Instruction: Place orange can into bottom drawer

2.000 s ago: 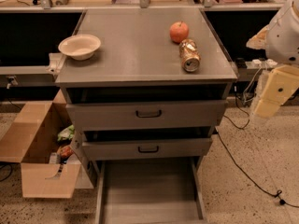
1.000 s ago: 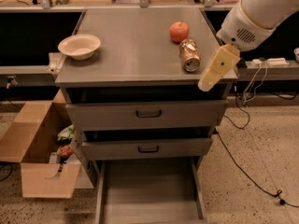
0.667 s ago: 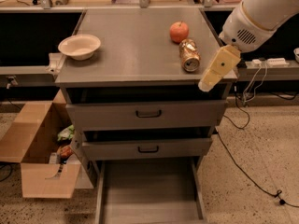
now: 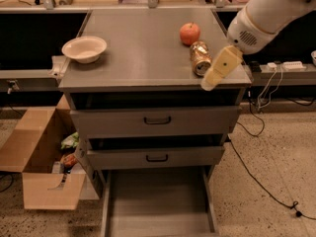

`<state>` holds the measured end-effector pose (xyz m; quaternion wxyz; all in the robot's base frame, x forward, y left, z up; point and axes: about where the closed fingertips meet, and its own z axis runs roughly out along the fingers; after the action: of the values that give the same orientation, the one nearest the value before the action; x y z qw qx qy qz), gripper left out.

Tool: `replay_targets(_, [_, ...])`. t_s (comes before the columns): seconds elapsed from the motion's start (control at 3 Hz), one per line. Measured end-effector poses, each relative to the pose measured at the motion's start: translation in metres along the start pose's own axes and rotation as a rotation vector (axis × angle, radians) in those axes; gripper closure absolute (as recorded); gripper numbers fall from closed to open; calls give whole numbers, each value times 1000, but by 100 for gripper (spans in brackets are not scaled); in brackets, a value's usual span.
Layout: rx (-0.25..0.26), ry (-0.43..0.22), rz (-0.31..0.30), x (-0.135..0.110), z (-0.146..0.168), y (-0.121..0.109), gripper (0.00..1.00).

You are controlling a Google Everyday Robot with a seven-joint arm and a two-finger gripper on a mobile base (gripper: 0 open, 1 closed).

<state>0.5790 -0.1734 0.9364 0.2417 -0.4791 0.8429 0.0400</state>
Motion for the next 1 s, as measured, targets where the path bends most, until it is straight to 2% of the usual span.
replay_targets(0.33, [9, -26, 130, -4, 38, -32, 0])
replay_targets(0.67, [20, -41, 232, -14, 64, -60, 0])
replay_targets(1.0, [28, -42, 308, -27, 81, -83, 0])
